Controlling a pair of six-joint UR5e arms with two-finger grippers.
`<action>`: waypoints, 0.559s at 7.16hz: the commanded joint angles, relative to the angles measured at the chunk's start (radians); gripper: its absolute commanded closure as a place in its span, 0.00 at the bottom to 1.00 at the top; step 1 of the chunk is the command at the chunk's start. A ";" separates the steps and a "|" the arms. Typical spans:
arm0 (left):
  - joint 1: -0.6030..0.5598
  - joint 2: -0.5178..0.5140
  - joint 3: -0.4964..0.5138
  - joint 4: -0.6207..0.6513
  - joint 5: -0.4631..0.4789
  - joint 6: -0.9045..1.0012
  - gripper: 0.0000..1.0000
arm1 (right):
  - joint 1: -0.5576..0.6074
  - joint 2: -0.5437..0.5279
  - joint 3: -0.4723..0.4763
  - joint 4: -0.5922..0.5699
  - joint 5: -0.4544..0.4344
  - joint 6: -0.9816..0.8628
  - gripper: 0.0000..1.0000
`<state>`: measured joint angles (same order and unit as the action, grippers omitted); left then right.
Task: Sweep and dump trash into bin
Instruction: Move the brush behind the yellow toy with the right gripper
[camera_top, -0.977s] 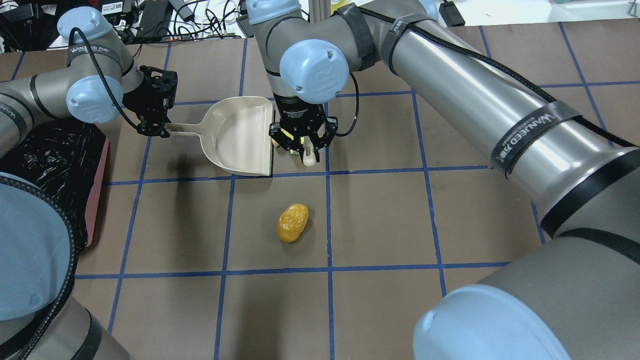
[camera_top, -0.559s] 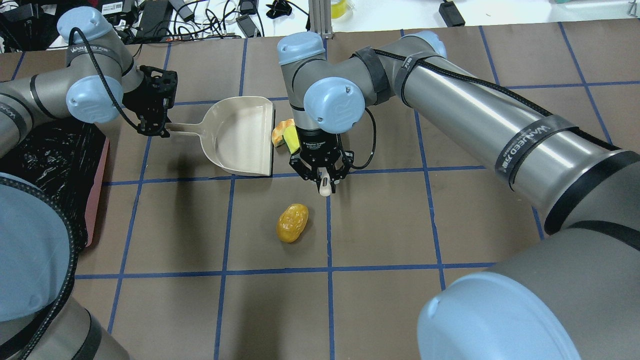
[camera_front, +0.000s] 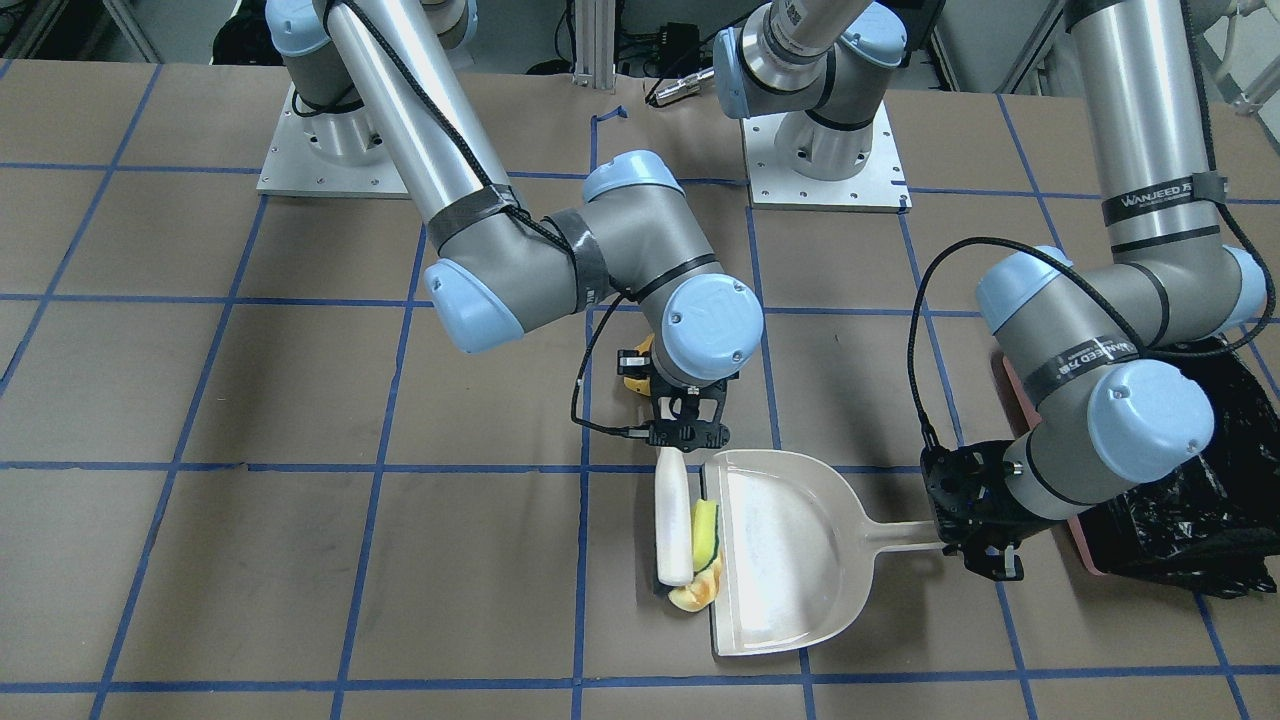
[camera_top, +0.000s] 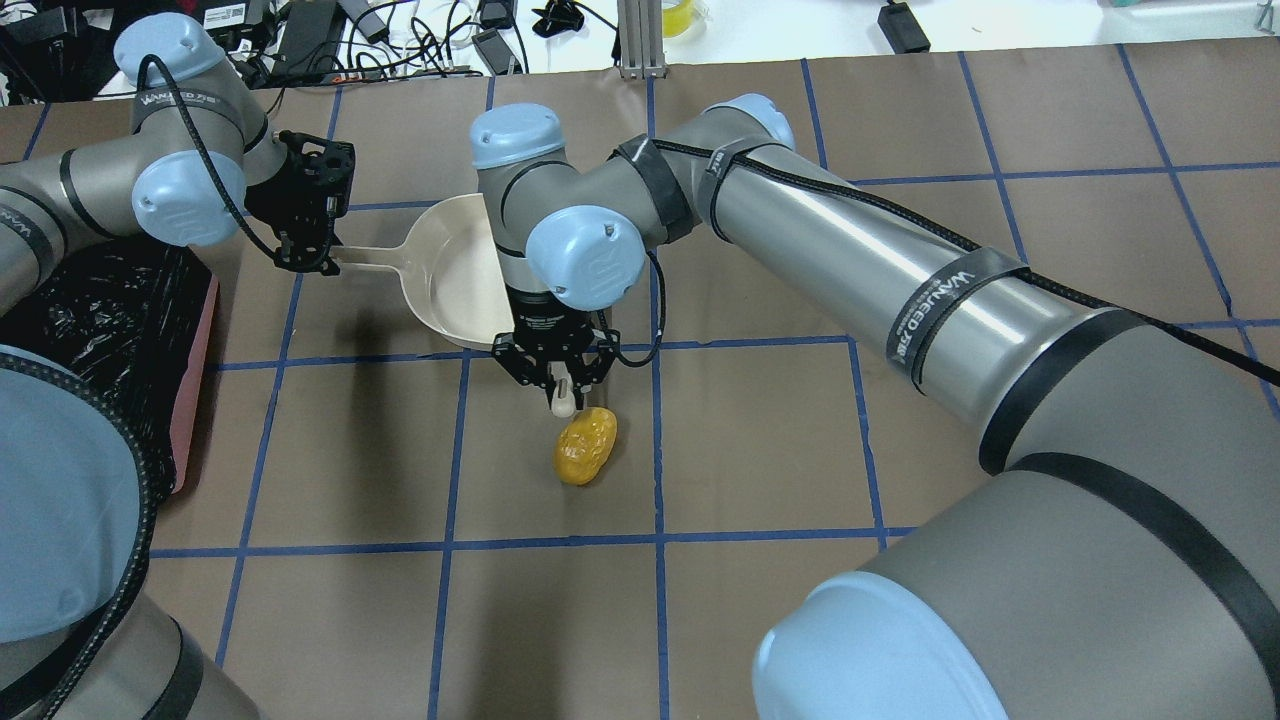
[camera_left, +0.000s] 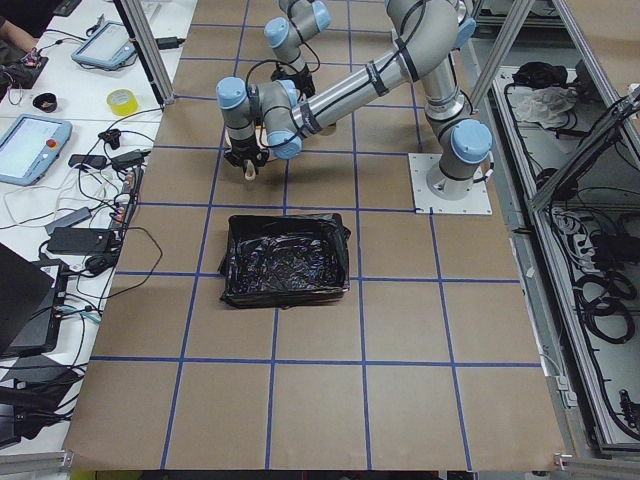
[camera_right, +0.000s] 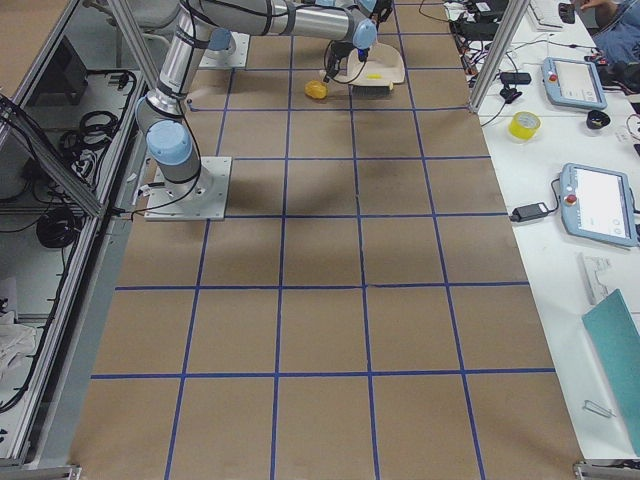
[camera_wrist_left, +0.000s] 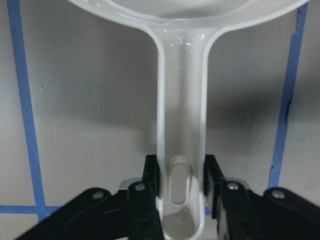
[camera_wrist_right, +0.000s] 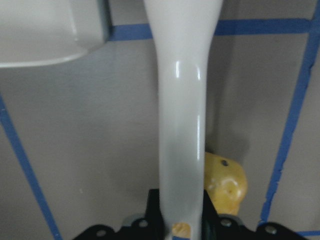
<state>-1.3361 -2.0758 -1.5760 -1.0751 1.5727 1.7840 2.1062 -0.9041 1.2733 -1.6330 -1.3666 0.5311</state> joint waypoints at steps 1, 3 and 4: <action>0.000 0.000 0.001 0.000 0.001 0.000 0.93 | 0.046 0.025 -0.090 -0.002 0.079 0.016 1.00; 0.000 -0.001 -0.001 0.000 0.001 0.002 0.93 | 0.048 0.025 -0.129 0.014 0.061 -0.003 1.00; 0.000 0.000 -0.001 0.000 0.001 0.002 0.93 | 0.038 0.001 -0.129 0.051 0.002 -0.003 1.00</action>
<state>-1.3361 -2.0765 -1.5767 -1.0753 1.5738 1.7850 2.1506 -0.8851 1.1536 -1.6142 -1.3164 0.5337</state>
